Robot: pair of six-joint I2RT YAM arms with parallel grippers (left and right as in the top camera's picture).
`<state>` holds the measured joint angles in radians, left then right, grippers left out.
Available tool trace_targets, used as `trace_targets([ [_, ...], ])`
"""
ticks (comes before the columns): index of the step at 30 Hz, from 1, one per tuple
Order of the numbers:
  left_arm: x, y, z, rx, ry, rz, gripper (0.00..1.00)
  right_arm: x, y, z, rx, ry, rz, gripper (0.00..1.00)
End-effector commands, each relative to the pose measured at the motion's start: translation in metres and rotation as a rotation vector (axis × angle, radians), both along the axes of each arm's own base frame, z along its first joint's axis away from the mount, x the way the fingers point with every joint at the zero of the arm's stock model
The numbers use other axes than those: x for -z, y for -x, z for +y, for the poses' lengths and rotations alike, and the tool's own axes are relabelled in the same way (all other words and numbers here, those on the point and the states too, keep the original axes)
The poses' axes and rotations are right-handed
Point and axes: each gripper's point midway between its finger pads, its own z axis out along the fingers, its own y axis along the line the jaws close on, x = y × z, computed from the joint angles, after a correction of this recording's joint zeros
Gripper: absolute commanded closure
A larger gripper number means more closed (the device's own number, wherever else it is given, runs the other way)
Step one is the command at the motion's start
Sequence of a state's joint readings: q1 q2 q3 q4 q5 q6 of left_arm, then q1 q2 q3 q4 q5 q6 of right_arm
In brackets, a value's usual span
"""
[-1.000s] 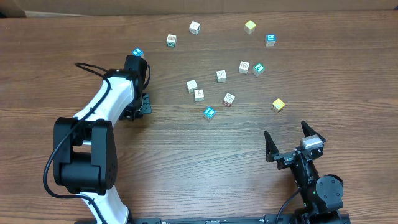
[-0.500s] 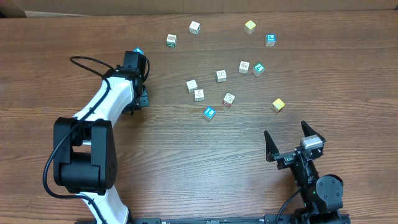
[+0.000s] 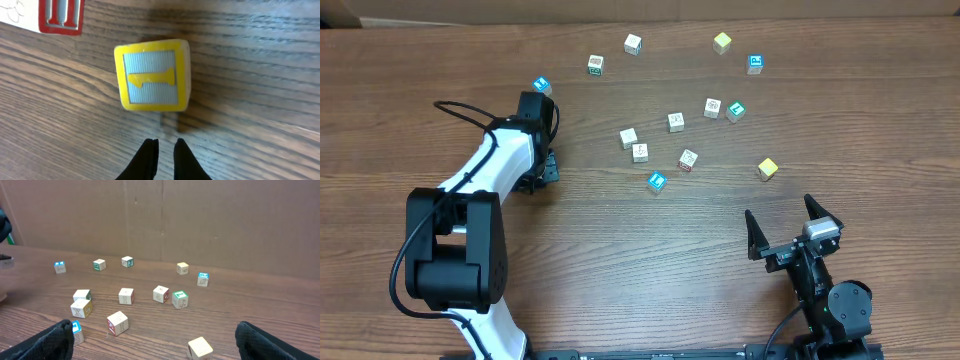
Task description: Form a horizontal line
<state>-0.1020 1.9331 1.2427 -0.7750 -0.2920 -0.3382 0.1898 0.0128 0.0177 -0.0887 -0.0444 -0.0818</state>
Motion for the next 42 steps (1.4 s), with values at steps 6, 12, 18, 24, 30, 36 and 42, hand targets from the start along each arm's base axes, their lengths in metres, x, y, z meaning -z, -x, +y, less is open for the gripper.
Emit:
trace_targets([
  [6,-0.001,-0.012,0.018,-0.046,-0.052,-0.065,0.88,0.001,0.000,-0.001,0.003,-0.007,-0.006,0.00],
  [12,-0.004,-0.016,0.031,-0.070,-0.084,-0.086,0.88,0.001,0.000,-0.001,0.003,-0.007,-0.006,0.00],
  [18,-0.001,-0.014,0.029,-0.079,-0.036,-0.079,0.96,0.001,0.000,-0.001,0.003,-0.008,-0.006,0.00],
  [24,0.010,-0.001,-0.024,-0.008,0.214,-0.001,0.96,0.001,0.000,-0.001,0.003,-0.008,-0.006,0.00],
  [30,0.011,0.016,-0.037,0.027,0.197,0.070,0.96,0.001,0.000,-0.001,0.003,-0.007,-0.006,0.00],
  [36,0.011,0.010,-0.048,0.028,0.214,0.041,0.96,0.001,0.000,-0.001,0.003,-0.007,-0.006,0.00],
  [42,0.011,0.004,-0.050,0.032,0.217,0.016,0.96,0.001,0.000,-0.001,0.003,-0.007,-0.006,0.00],
])
